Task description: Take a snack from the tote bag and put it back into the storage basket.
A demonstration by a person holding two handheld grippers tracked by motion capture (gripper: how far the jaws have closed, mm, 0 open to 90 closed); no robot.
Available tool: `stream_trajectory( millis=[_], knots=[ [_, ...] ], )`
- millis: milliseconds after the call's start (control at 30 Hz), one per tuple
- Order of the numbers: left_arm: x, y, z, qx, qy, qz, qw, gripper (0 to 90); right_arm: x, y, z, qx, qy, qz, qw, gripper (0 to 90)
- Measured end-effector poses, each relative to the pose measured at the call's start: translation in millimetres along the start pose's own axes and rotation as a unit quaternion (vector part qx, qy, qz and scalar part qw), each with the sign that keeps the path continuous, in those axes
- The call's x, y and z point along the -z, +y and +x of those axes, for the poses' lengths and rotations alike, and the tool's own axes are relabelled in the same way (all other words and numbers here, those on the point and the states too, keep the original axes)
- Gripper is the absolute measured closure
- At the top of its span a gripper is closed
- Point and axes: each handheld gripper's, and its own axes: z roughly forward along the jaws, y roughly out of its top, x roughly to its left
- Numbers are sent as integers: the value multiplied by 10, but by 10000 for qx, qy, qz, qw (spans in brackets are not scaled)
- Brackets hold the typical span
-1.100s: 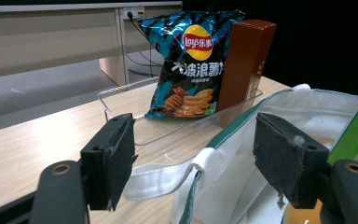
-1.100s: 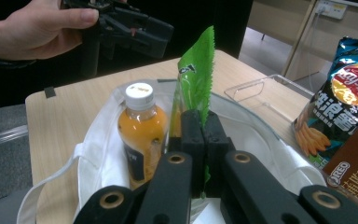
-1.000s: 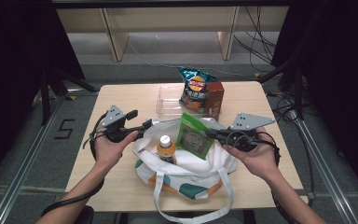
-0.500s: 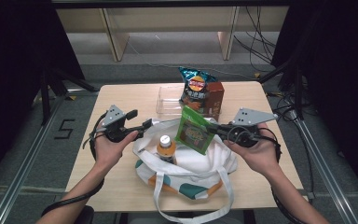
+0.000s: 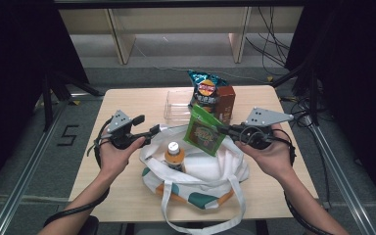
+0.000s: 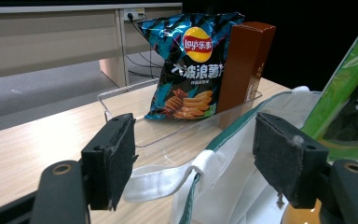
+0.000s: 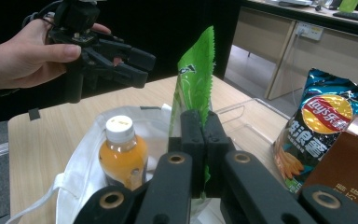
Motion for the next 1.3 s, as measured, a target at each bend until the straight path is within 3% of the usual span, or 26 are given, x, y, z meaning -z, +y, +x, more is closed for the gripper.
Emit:
stream_trajectory(
  millis=[100, 133, 333, 367, 400, 600, 667, 867, 1033, 1067, 1167, 1267, 1300],
  knots=[
    [-1, 0, -1, -3, -5, 4, 10000, 291, -3, 11, 3, -81, -37, 29, 10000, 900],
    [-1, 1, -1, -4, -3, 1, 10000, 291, -14, 18, -18, 55, -78, -44, 9999, 900],
    [-1, 4, 0, 5, 0, -6, 10000, 292, -5, 72, -45, -60, -47, -5, 10000, 900],
    [-2, 4, -1, 0, -2, -3, 10000, 292, -11, 83, -70, 86, -125, -91, 9998, 900],
    [-1, 4, -1, 3, -4, -2, 10000, 292, -9, 96, -73, 13, -48, -71, 10000, 900],
    [-2, 7, -1, -5, -5, -8, 10000, 292, 10, 162, -116, 66, -148, -107, 9998, 900],
    [-7, 7, -6, -10, -14, -7, 10000, 292, 12, 179, -121, -13, -164, -94, 9998, 900],
    [-10, 5, -11, -1, -23, -2, 10000, 292, 10, 224, -181, 86, -229, -125, 9996, 900],
    [-8, 9, -6, -33, -11, -14, 10000, 292, 6, 268, -195, -5, -248, -130, 9996, 900],
    [-6, 9, -11, 0, -11, -22, 10000, 292, 0, 280, -218, 153, -303, -175, 9993, 900],
    [0, 13, -7, -8, -4, -21, 10000, 292, -11, 300, -213, 54, -314, -142, 9994, 900],
    [-1, 12, -7, -4, -9, -24, 10000, 292, -26, 321, -243, 160, -280, -98, 9994, 900],
    [0, 13, -7, -6, -7, -23, 10000, 292, -35, 323, -240, 94, -295, -119, 9995, 900]
  ],
)
